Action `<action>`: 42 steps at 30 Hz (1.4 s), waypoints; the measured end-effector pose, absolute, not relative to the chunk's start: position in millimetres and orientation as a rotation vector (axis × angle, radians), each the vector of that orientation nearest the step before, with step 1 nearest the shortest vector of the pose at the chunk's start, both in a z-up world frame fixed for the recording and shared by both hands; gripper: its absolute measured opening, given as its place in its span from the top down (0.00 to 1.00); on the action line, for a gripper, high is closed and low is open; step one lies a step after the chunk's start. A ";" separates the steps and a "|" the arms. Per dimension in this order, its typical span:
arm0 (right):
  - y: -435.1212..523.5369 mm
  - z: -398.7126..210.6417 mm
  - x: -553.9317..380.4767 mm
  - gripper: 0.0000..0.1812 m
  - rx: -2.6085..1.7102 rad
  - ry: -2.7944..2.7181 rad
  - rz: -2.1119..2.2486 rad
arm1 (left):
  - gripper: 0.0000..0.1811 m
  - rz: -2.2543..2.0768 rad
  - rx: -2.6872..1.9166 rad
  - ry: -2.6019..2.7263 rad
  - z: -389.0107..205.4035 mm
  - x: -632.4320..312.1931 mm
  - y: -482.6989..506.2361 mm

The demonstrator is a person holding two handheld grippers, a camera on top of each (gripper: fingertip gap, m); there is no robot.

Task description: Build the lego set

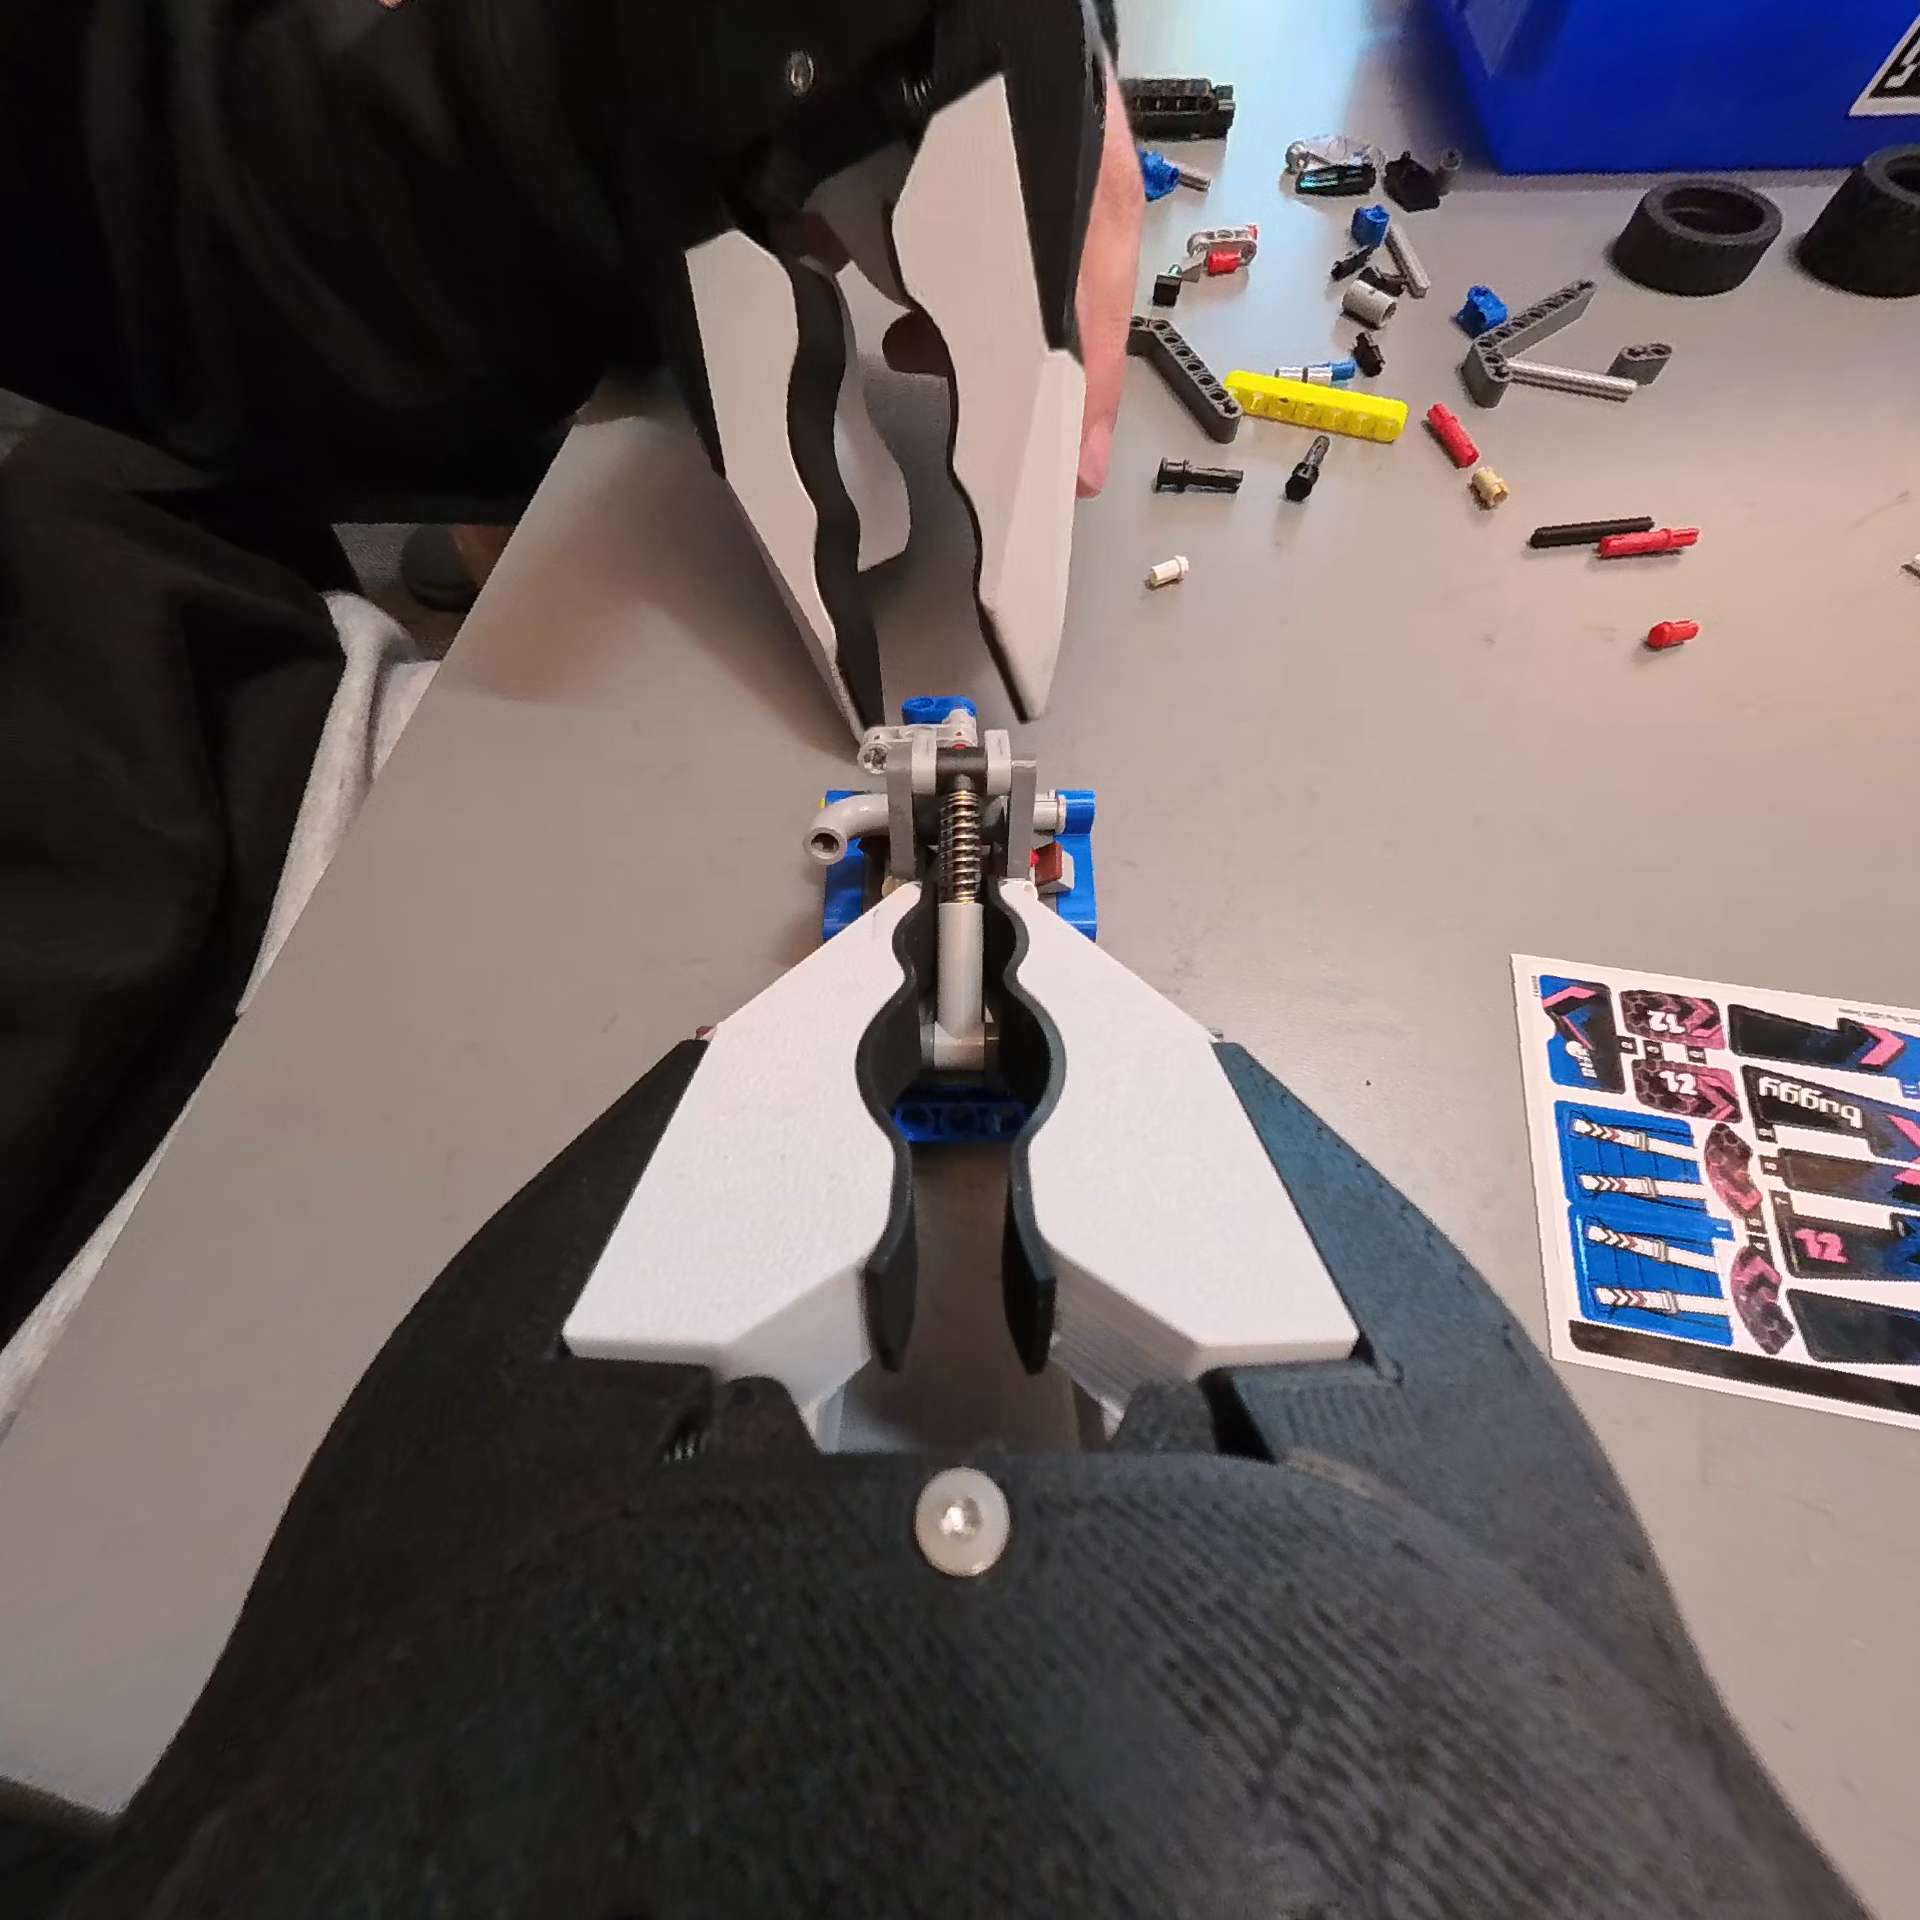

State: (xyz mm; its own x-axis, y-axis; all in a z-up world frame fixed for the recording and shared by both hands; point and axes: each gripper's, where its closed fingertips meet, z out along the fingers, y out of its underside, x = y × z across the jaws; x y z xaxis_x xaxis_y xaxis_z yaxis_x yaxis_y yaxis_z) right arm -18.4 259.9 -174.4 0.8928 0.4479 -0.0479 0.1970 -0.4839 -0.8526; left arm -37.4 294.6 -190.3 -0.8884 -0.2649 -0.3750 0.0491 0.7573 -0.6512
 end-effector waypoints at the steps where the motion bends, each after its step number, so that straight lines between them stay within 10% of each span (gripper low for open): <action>1: 259.9 -174.4 -18.4 0.97 -2.085 -0.463 0.327 | 0.82 -0.953 -0.169 2.504 -191.2 -37.1 294.7; 42: 260.0 -175.0 -18.6 0.97 -2.085 -0.468 0.313 | 0.86 -1.260 -0.335 2.527 -184.4 -40.0 291.1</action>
